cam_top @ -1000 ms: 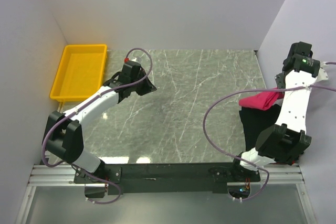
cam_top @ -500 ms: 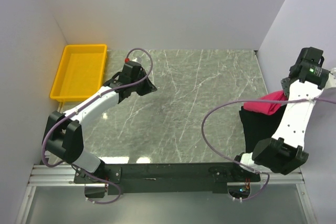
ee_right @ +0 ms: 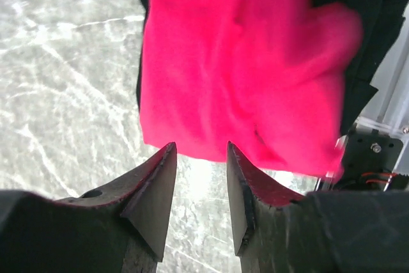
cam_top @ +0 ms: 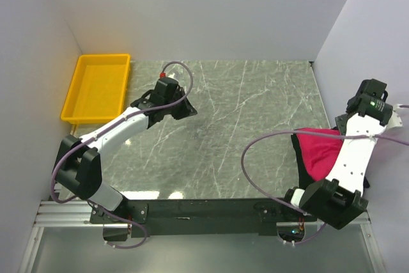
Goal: Fold and stack the t-shirts
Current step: Neatly place the folded tshirt to the corner, then reset both grippers
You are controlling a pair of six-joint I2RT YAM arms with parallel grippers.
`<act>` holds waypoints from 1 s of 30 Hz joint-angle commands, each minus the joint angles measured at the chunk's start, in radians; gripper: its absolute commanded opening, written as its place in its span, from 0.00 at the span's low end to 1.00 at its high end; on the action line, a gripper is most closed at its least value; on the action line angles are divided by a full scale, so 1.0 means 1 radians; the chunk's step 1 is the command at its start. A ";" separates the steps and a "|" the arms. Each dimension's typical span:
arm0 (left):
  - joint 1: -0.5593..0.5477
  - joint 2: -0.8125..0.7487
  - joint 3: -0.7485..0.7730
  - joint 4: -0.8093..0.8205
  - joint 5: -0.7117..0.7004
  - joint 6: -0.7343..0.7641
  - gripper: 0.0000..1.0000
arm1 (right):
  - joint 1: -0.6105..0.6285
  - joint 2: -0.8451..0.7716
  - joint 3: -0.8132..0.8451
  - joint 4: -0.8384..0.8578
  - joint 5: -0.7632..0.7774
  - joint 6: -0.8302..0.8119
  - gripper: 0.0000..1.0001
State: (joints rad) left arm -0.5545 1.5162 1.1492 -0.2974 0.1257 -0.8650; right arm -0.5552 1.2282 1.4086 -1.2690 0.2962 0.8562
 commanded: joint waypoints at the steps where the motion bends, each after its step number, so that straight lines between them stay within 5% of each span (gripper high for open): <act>1: -0.004 0.001 -0.012 0.038 0.031 0.037 0.01 | -0.006 -0.085 0.000 0.033 -0.022 -0.042 0.45; 14: -0.004 -0.082 -0.022 0.015 0.014 0.050 0.11 | 0.030 -0.304 -0.120 0.331 -0.368 -0.146 0.75; 17: -0.004 -0.100 -0.035 0.026 0.012 0.049 0.13 | 0.161 -0.346 -0.195 0.454 -0.367 -0.131 0.82; 19: -0.002 -0.122 -0.051 0.029 0.005 0.046 0.13 | 0.366 -0.346 -0.240 0.526 -0.298 -0.097 0.84; 25: -0.001 -0.189 -0.114 0.052 -0.057 0.037 0.16 | 0.847 -0.224 -0.318 0.716 -0.117 -0.042 0.84; 30: 0.002 -0.255 -0.190 0.108 -0.104 0.021 0.18 | 1.127 -0.069 -0.310 0.818 -0.017 -0.092 0.85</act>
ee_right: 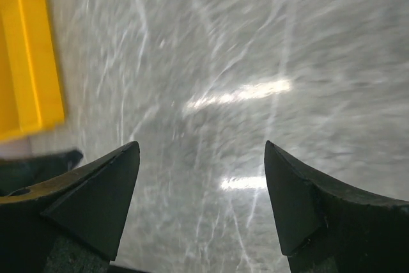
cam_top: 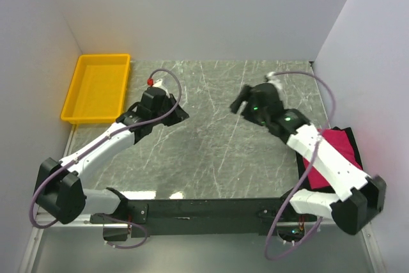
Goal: Fold and stack the t-shirts
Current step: Reset both grippers
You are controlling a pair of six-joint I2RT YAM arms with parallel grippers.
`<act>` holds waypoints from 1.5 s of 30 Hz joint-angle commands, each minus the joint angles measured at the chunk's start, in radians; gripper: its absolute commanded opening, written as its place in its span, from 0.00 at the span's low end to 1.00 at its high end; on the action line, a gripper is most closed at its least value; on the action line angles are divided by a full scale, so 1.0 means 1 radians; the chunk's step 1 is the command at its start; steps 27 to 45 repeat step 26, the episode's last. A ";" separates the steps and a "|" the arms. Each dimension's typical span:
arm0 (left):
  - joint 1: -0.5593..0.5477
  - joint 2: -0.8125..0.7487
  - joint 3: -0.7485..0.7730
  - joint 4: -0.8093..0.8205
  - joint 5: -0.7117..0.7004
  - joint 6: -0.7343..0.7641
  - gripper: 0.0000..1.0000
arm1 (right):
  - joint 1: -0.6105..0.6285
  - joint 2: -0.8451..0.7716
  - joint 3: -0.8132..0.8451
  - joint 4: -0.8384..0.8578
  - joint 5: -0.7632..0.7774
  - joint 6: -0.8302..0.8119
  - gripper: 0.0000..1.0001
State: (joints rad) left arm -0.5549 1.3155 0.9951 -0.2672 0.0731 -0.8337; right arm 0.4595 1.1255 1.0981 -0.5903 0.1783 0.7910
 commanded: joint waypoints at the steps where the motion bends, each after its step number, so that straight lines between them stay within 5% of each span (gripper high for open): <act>1: 0.003 -0.073 -0.070 0.089 -0.065 -0.016 0.19 | 0.146 0.043 -0.012 0.199 0.113 -0.036 0.85; 8: 0.003 -0.137 -0.185 0.137 -0.070 -0.030 0.18 | 0.274 -0.001 -0.210 0.409 0.041 -0.075 0.86; 18: 0.003 -0.291 -0.331 0.120 -0.133 -0.033 0.19 | 0.275 -0.154 -0.386 0.414 0.099 -0.138 0.88; 45: 0.003 -0.354 -0.334 0.077 -0.161 -0.013 0.20 | 0.275 -0.182 -0.388 0.435 0.102 -0.147 0.88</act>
